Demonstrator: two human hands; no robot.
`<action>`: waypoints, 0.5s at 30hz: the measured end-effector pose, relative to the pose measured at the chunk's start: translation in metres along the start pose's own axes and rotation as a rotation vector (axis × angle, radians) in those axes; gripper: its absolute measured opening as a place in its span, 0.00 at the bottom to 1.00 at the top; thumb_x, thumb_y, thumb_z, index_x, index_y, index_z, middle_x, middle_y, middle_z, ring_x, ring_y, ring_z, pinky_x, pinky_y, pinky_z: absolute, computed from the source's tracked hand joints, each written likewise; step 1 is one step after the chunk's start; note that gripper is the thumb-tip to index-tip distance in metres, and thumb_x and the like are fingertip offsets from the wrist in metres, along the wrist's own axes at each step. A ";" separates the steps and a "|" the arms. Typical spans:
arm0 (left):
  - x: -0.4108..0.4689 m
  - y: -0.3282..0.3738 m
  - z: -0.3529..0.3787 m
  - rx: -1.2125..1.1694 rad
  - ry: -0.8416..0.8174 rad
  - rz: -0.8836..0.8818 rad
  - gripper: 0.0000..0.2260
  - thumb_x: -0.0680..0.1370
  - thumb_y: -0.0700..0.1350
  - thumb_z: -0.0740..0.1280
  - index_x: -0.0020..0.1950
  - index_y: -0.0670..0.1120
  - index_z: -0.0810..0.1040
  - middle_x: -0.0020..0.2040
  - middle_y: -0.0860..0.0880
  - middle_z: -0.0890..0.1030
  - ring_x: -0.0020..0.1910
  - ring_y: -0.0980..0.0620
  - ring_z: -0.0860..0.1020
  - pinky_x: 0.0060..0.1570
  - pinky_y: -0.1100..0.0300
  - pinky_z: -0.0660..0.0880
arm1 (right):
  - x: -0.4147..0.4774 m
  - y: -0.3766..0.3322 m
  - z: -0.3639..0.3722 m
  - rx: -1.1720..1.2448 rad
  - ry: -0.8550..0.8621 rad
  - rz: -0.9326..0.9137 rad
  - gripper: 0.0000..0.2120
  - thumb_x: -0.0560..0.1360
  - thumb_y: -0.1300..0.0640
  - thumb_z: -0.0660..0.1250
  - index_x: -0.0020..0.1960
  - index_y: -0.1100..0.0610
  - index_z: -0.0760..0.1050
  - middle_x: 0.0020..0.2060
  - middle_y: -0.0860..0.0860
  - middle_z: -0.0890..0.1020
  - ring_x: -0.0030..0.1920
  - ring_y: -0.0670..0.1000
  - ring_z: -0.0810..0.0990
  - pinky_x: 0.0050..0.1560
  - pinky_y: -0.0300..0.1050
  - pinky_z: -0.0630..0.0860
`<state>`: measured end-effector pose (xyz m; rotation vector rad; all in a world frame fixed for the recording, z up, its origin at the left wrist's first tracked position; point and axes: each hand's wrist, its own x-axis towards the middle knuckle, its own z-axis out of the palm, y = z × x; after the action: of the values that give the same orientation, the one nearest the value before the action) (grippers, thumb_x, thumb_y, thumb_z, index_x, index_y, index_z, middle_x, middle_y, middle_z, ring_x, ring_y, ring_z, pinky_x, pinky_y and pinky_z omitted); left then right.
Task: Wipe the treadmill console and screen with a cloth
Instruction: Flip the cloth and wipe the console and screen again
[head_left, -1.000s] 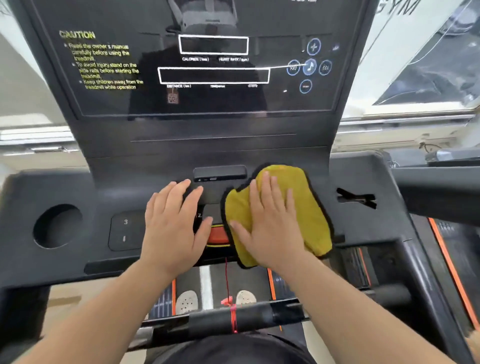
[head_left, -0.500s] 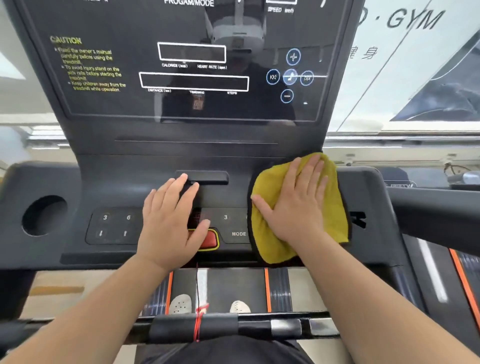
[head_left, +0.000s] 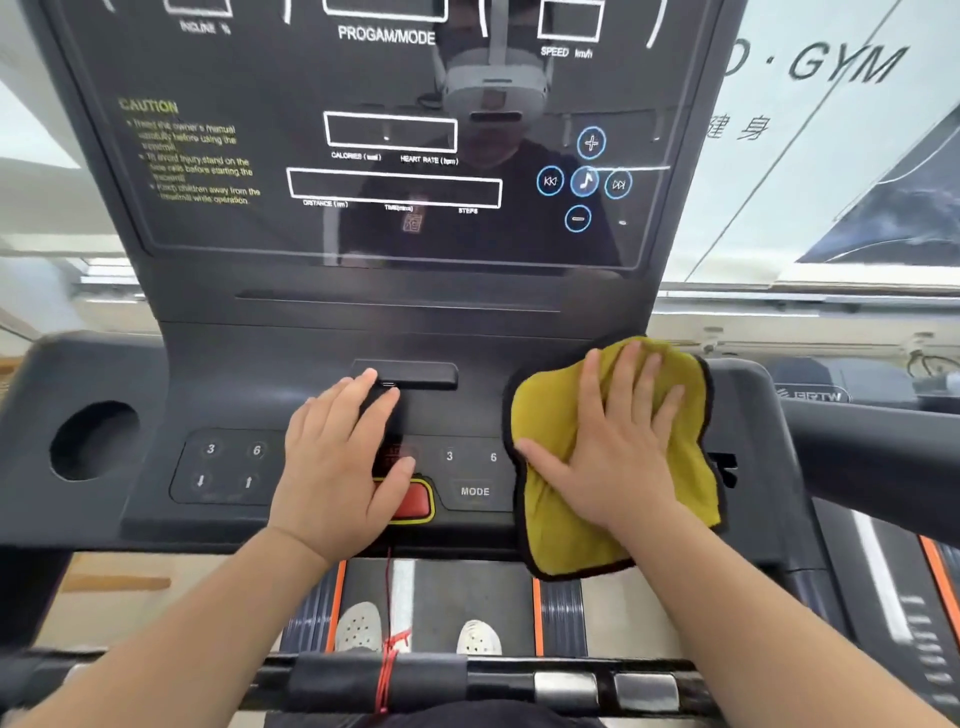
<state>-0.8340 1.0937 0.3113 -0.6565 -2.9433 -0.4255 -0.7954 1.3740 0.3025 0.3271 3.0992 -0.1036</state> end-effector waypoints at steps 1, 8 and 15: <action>0.000 0.000 0.000 0.000 0.000 -0.001 0.28 0.77 0.57 0.58 0.72 0.43 0.73 0.75 0.42 0.69 0.73 0.39 0.67 0.71 0.39 0.63 | 0.009 0.000 -0.001 0.009 0.024 -0.002 0.57 0.72 0.18 0.47 0.83 0.57 0.35 0.81 0.66 0.37 0.81 0.68 0.34 0.78 0.72 0.37; -0.002 0.001 -0.001 0.002 0.021 -0.016 0.28 0.77 0.56 0.59 0.72 0.44 0.72 0.75 0.42 0.69 0.72 0.39 0.67 0.70 0.40 0.63 | 0.055 -0.029 -0.005 0.096 0.236 -0.058 0.58 0.72 0.22 0.58 0.83 0.60 0.38 0.81 0.64 0.38 0.80 0.70 0.39 0.76 0.70 0.35; 0.001 0.003 -0.001 0.019 0.026 -0.043 0.31 0.74 0.59 0.62 0.74 0.47 0.69 0.76 0.43 0.68 0.72 0.39 0.68 0.70 0.39 0.63 | 0.032 0.006 0.003 0.040 0.130 -0.244 0.48 0.78 0.27 0.50 0.83 0.54 0.36 0.83 0.53 0.36 0.82 0.58 0.34 0.80 0.68 0.44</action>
<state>-0.8332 1.0963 0.3135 -0.5822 -2.9380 -0.4057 -0.8253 1.3866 0.2980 -0.0476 3.2559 -0.1542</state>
